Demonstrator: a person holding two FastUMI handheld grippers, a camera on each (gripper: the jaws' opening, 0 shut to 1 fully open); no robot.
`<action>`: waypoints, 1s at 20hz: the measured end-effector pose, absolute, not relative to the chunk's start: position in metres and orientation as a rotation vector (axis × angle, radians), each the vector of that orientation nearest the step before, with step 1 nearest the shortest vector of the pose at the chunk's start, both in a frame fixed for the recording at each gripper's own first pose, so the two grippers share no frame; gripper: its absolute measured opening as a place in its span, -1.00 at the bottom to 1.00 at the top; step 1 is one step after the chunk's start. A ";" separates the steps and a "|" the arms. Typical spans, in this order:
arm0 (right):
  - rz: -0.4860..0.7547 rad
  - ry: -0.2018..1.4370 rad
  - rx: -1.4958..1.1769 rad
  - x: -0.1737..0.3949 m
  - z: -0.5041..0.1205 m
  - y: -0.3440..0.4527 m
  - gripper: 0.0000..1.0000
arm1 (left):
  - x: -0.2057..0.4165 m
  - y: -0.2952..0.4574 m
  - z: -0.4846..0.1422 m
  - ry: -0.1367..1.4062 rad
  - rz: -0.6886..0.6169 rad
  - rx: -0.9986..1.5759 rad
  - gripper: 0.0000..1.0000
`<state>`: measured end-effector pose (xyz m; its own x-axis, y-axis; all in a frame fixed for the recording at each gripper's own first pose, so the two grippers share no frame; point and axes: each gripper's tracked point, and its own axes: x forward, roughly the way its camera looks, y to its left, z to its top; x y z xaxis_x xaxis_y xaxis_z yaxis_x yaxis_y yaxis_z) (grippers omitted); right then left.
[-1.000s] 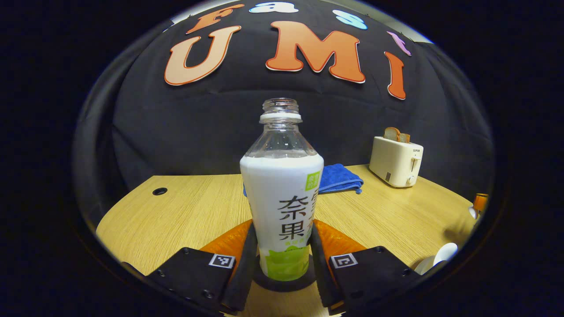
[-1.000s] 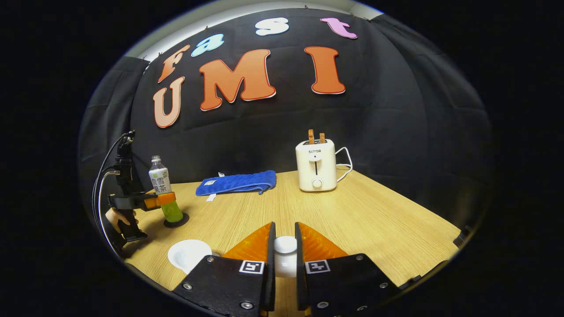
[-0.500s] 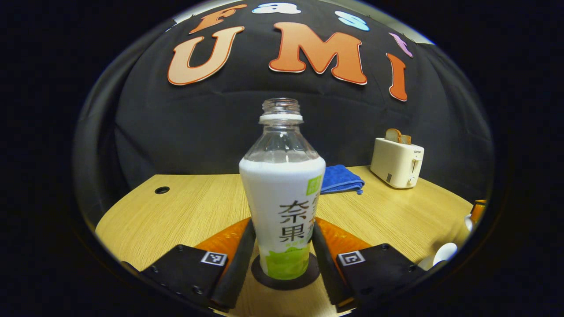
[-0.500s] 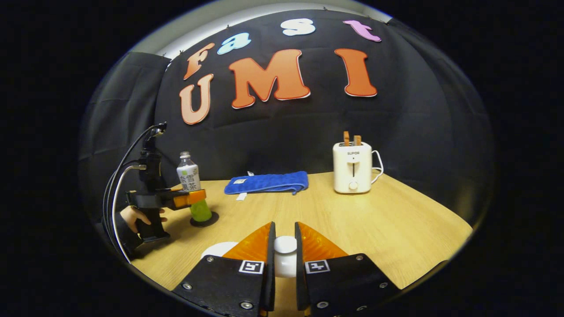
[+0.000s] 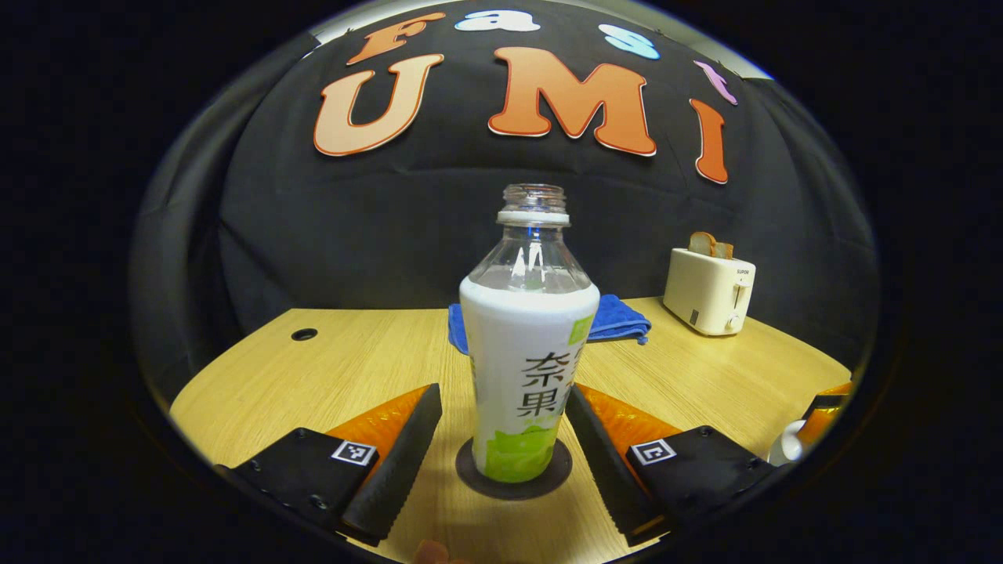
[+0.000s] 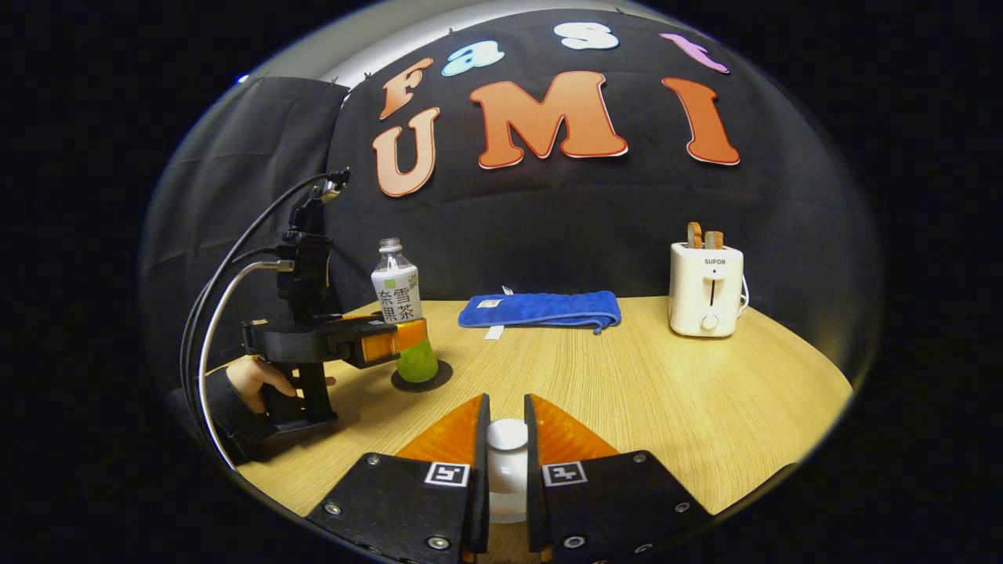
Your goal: Open the teacup lid with one hand, grasp the water bottle and pour water into the teacup with the other hand; after pouring, place the water bottle on the coaster and then close the teacup lid.
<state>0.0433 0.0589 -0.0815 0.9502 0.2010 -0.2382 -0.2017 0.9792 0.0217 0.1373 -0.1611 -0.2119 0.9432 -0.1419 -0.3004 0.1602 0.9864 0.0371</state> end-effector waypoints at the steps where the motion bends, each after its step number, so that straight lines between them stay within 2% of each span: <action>1: 0.205 0.250 -0.005 0.042 -0.086 0.059 -0.60 | 0.130 -0.159 -0.213 0.312 -0.146 0.063 1.00; 6: 0.219 0.269 -0.013 0.040 -0.092 0.064 -0.48 | 0.093 -0.153 -0.200 0.286 -0.114 0.014 1.00; 7: 0.213 0.267 -0.010 0.039 -0.090 0.062 -0.51 | 0.087 -0.151 -0.195 0.268 -0.105 0.020 1.00; 9: 0.191 0.251 0.006 0.037 -0.081 0.055 -0.12 | 0.076 -0.145 -0.183 0.231 -0.083 0.042 1.00; 10: 0.170 0.238 0.013 0.038 -0.076 0.049 0.18 | 0.072 -0.144 -0.176 0.216 -0.079 0.042 1.00; 11: 0.145 0.227 0.015 0.037 -0.071 0.043 0.60 | 0.068 -0.145 -0.171 0.201 -0.072 0.036 1.00; 13: 0.089 0.204 -0.005 0.036 -0.063 0.027 0.92 | 0.062 -0.140 -0.163 0.180 -0.063 0.035 1.00; 20: -0.059 0.116 -0.041 0.030 -0.028 -0.019 0.95 | 0.044 -0.122 -0.154 0.153 -0.015 0.019 1.00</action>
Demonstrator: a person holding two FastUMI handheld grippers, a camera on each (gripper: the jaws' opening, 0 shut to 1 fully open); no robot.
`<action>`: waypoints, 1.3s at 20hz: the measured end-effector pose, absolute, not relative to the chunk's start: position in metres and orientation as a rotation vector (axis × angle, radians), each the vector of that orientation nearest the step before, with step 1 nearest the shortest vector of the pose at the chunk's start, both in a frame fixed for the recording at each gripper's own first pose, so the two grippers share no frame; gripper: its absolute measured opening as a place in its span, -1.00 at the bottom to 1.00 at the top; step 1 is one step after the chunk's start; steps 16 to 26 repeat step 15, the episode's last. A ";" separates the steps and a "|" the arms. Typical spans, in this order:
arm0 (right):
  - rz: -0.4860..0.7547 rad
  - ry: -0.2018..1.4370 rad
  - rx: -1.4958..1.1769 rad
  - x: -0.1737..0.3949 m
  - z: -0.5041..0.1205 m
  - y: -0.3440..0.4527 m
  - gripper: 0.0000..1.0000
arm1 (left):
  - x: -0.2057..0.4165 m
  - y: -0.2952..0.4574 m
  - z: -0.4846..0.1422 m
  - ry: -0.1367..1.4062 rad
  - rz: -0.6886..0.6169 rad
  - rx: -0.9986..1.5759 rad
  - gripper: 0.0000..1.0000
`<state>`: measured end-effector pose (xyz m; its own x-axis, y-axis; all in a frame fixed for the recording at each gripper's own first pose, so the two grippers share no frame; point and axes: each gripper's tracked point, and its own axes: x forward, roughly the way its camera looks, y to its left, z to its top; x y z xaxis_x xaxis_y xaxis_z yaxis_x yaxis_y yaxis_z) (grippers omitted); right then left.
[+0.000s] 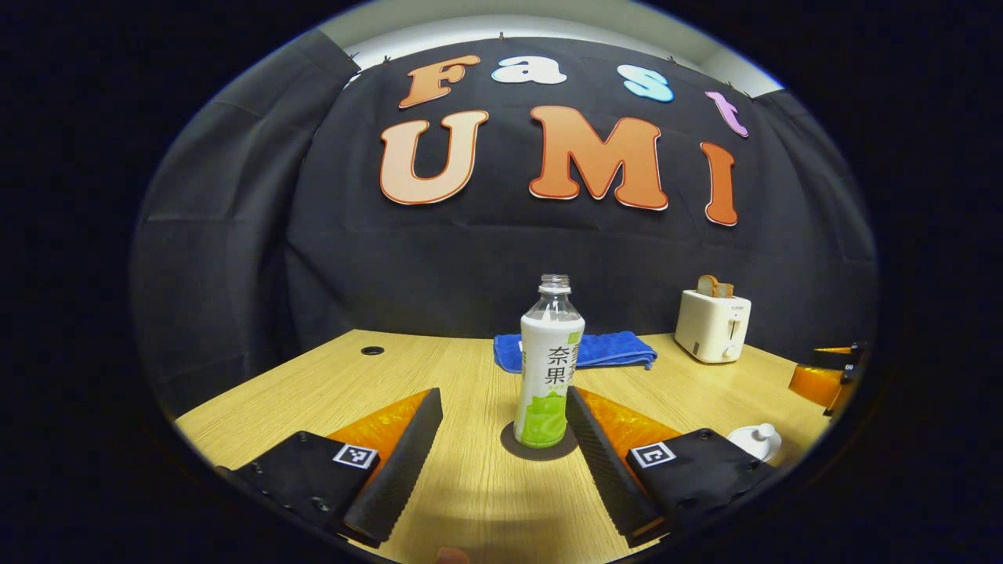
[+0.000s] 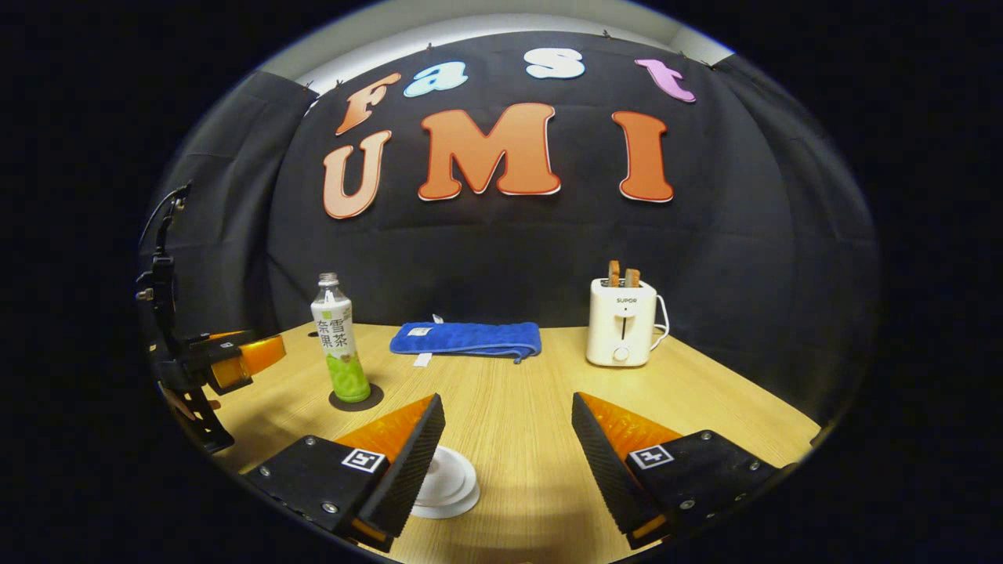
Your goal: Open the teacup lid with one hand, grasp the water bottle and pour water into the teacup with the other hand; after pouring, place the water bottle on the coaster and then close the teacup lid.
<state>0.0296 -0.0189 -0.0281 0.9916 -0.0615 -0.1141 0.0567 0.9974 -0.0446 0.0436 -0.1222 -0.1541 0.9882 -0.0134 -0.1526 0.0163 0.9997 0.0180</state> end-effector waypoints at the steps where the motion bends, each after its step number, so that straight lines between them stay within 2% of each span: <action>1: -0.061 0.113 -0.032 0.029 -0.027 -0.021 0.94 | 0.042 -0.122 -0.154 0.152 -0.013 0.020 1.00; 13: -0.057 0.103 -0.035 0.026 -0.022 -0.022 0.94 | 0.025 -0.114 -0.135 0.099 0.003 0.051 1.00; 26: -0.050 0.107 -0.040 0.025 -0.023 -0.019 0.94 | 0.025 -0.111 -0.138 0.106 0.014 0.041 1.00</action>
